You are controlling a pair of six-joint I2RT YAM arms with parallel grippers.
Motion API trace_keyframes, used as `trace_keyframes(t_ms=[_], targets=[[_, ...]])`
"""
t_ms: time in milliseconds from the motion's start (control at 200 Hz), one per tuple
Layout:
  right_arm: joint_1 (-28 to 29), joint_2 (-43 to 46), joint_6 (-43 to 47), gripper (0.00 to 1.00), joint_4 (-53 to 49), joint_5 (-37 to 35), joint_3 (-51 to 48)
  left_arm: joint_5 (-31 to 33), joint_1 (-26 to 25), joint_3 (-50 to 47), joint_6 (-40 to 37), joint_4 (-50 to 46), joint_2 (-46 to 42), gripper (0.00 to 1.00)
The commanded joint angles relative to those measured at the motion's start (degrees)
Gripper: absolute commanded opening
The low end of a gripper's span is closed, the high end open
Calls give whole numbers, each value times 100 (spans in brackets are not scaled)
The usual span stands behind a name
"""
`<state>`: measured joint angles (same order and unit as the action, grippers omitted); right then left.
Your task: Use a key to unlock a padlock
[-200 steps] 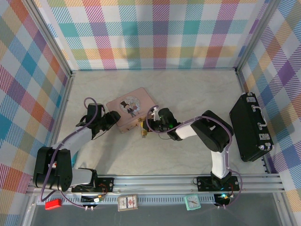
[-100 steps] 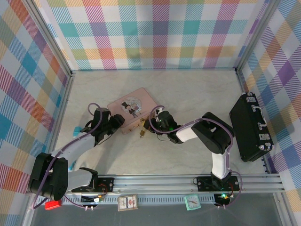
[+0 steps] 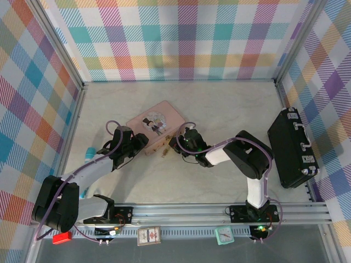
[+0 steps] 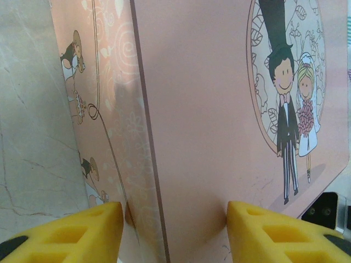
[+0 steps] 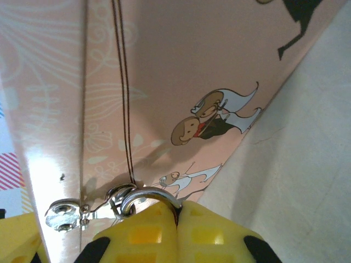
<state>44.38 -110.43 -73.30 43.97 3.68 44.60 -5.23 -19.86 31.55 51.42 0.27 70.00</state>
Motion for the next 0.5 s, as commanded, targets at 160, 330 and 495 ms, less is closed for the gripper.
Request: trace_keyframes(t_ms=[160,330,495], targets=[[-52,28,-537,0,354,-448,-105,-14,-72,98,-193,-231,208,52],[-52,90,-806,0,389,-688,-209,-48,-71,209,-308,-304,279,53],[-52,84,-951,0,630,-732,-300,-25,-73,229,-309,-318,279,53]])
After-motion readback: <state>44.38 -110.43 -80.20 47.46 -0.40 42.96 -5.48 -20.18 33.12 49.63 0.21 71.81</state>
